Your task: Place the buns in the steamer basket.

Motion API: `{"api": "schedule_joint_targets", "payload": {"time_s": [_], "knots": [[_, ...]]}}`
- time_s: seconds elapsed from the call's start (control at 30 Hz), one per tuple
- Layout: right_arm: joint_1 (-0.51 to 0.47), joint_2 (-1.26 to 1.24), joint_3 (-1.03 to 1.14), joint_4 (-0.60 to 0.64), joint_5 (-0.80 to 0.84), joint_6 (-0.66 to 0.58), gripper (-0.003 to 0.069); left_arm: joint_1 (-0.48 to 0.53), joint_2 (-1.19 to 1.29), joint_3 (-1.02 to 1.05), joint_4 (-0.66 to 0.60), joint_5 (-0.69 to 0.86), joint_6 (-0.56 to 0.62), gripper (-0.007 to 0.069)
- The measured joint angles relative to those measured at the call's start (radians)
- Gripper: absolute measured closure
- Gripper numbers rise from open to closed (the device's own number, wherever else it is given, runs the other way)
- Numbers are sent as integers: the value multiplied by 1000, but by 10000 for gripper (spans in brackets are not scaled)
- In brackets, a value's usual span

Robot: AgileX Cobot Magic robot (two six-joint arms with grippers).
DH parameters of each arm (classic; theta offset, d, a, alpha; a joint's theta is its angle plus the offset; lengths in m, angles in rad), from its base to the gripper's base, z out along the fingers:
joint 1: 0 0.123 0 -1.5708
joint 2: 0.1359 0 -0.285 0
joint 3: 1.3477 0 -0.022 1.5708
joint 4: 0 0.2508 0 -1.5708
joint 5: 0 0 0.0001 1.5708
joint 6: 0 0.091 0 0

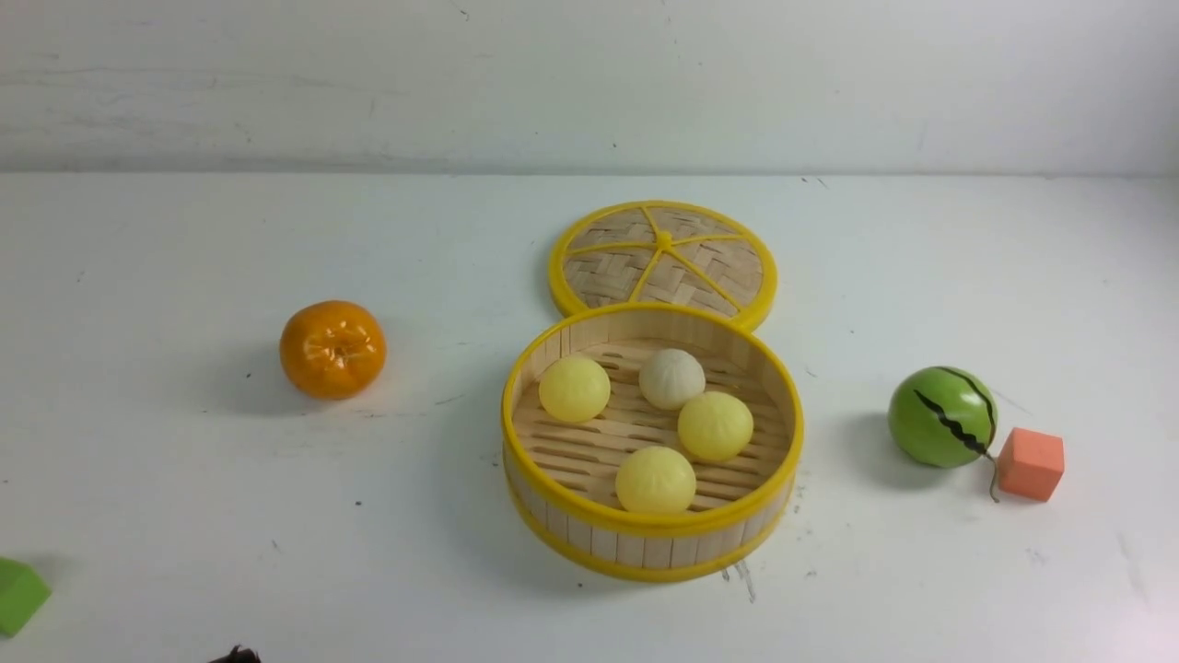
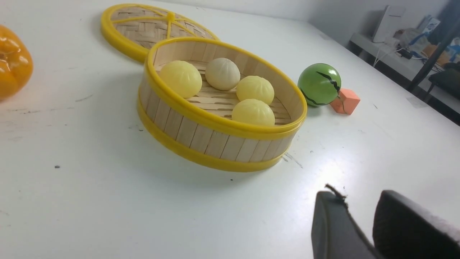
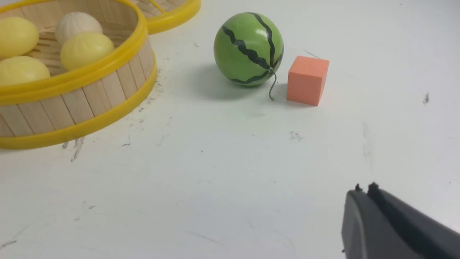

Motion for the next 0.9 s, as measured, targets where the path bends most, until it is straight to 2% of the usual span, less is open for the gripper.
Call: {"api": "schedule_joint_targets", "payload": {"time_s": [0.17, 0.27, 0.3, 0.33, 0.43, 0.53, 0.63, 0.73, 0.9], "knots": [[0, 0, 0, 0, 0, 0, 650, 28, -16, 20, -2, -54, 11, 450], [0, 0, 0, 0, 0, 0, 648, 111, -34, 57, -16, -126, -8, 471], [0, 0, 0, 0, 0, 0, 648, 202, -67, 85, -17, -154, -36, 506], [0, 0, 0, 0, 0, 0, 646, 245, -89, 100, -9, -150, -48, 536], [0, 0, 0, 0, 0, 0, 641, 391, -198, 112, 101, -29, -89, 636], [0, 0, 0, 0, 0, -1, 638, 486, -306, 112, 205, 222, -152, 638], [0, 0, 0, 0, 0, -2, 637, 526, -332, 119, 228, 359, -224, 638], [0, 0, 0, 0, 0, -2, 636, 531, -335, 120, 230, 388, -267, 638], [0, 0, 0, 0, 0, -2, 631, 531, -335, 120, 231, 392, -276, 638]]}}
